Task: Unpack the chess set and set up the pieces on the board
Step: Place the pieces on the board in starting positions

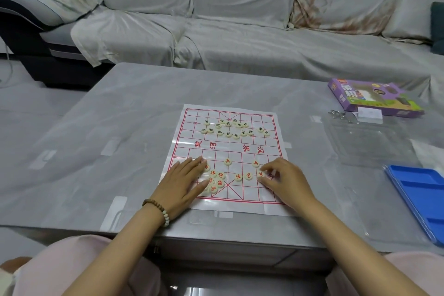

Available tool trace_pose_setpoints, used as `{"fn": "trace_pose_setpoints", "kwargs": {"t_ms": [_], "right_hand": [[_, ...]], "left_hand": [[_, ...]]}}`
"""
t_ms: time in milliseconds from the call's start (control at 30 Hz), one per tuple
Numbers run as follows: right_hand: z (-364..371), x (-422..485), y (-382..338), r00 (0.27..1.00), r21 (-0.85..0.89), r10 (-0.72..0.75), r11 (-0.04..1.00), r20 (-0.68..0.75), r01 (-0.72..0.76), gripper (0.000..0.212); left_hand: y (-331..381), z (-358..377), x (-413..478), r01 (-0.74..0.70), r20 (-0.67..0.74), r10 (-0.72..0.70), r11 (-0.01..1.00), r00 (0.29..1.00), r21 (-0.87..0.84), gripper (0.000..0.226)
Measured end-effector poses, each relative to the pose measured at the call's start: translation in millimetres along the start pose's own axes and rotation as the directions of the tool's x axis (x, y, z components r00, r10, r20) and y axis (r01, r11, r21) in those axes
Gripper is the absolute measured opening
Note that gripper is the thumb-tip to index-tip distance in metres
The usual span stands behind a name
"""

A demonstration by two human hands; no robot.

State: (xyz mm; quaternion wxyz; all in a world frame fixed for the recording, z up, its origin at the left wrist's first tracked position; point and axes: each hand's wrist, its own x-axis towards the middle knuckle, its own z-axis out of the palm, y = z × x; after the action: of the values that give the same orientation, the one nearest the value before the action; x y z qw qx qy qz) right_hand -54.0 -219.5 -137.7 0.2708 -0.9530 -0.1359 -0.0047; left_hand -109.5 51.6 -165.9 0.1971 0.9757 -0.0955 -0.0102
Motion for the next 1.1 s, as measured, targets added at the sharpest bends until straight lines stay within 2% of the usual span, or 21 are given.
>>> {"fn": "trace_pose_setpoints", "kwargs": {"t_ms": [100,233,400,567,700,867,967,1100], "right_hand": [[1,0,-1,1.000,-0.031,-0.009,0.999,0.019,0.010,0.026],[0,-6,7,0.998,0.024,-0.018,1.000,0.059,0.017,0.027],[11,-12,11,0.996,0.062,-0.001,0.998,-0.087,0.007,0.029],[9,-6,20,0.996,0.033,-0.011,0.999,-0.085,0.014,0.020],[-6,7,17,0.993,0.107,0.006,0.994,-0.117,0.006,0.019],[-3,39,-22,0.994,0.206,-0.107,0.973,0.018,0.101,0.023],[9,56,-47,0.973,0.131,-0.208,0.972,0.100,0.195,0.026],[26,73,-64,0.950,0.086,-0.253,0.967,0.185,0.240,0.026]], "left_hand": [[-2,2,-3,0.018,-0.008,-0.018,1.000,1.000,0.009,0.093],[2,2,-5,0.063,-0.015,-0.063,0.998,0.998,0.005,0.096],[4,2,-5,0.096,-0.022,-0.096,0.995,0.995,-0.008,0.096],[5,3,-2,0.103,-0.016,-0.103,0.994,0.995,-0.022,0.092],[11,6,2,0.117,-0.005,-0.117,0.993,0.993,-0.006,0.091],[21,9,7,0.123,-0.011,-0.124,0.992,0.992,-0.024,0.094],[22,10,7,0.154,-0.019,-0.155,0.986,0.988,-0.058,0.096],[23,8,5,0.220,-0.048,-0.228,0.966,0.972,-0.132,0.096]]}}
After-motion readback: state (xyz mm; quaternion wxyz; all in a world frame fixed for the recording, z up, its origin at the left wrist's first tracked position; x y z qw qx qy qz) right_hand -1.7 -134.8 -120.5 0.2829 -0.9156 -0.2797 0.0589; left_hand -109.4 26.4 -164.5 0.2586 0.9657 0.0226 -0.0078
